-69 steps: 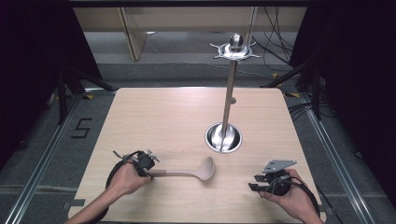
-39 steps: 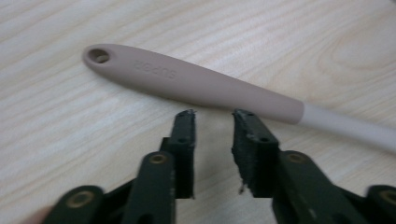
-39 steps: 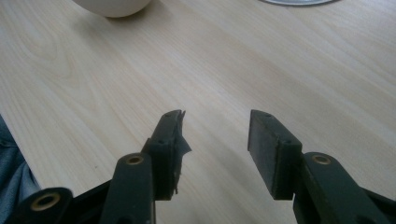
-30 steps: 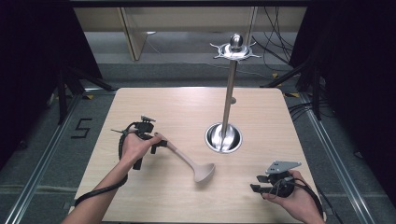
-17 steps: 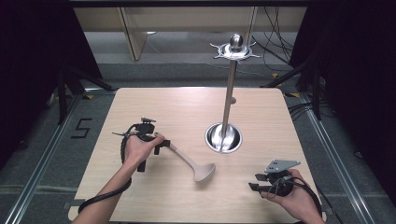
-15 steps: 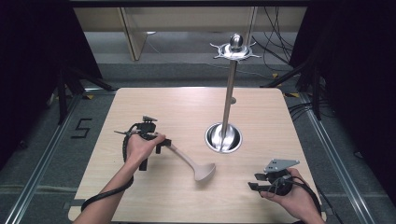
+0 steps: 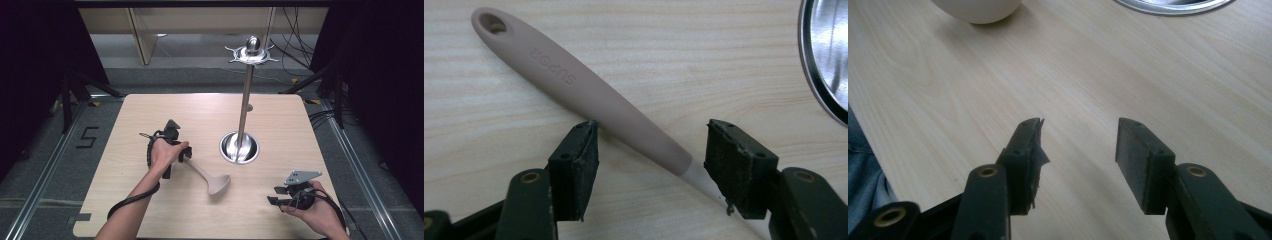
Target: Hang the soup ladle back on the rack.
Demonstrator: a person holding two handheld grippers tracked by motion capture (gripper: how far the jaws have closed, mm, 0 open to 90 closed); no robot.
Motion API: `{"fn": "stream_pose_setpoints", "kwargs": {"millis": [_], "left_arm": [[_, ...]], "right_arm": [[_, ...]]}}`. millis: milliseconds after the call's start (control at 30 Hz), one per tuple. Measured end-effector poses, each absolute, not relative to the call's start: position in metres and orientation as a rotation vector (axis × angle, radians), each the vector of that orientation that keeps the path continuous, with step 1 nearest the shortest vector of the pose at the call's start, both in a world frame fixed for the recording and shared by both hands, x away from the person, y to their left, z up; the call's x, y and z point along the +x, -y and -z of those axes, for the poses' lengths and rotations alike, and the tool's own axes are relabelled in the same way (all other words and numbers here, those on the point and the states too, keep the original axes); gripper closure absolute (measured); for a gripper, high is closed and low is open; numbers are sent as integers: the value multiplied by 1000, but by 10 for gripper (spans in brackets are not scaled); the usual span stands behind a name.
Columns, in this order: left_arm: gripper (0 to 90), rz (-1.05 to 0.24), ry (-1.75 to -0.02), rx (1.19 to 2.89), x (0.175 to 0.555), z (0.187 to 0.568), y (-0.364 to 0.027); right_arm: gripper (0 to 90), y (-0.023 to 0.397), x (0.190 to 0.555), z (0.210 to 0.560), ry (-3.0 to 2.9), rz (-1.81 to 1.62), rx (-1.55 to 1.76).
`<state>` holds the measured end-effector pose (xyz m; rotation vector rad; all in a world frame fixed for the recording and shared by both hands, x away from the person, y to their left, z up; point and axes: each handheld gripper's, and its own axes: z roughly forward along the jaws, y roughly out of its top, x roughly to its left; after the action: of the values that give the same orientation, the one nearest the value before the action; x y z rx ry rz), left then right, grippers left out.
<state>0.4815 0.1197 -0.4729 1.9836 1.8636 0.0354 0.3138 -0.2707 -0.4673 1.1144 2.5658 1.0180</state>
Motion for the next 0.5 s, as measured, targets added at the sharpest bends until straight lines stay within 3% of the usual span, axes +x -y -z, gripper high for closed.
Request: {"fn": "stream_pose_setpoints", "kwargs": {"millis": [500], "left_arm": [[346, -82, -1915, 2017, 483, 480, -108]], "right_arm": [[523, 271, 315, 470, -2597, -975, 1076]]}}
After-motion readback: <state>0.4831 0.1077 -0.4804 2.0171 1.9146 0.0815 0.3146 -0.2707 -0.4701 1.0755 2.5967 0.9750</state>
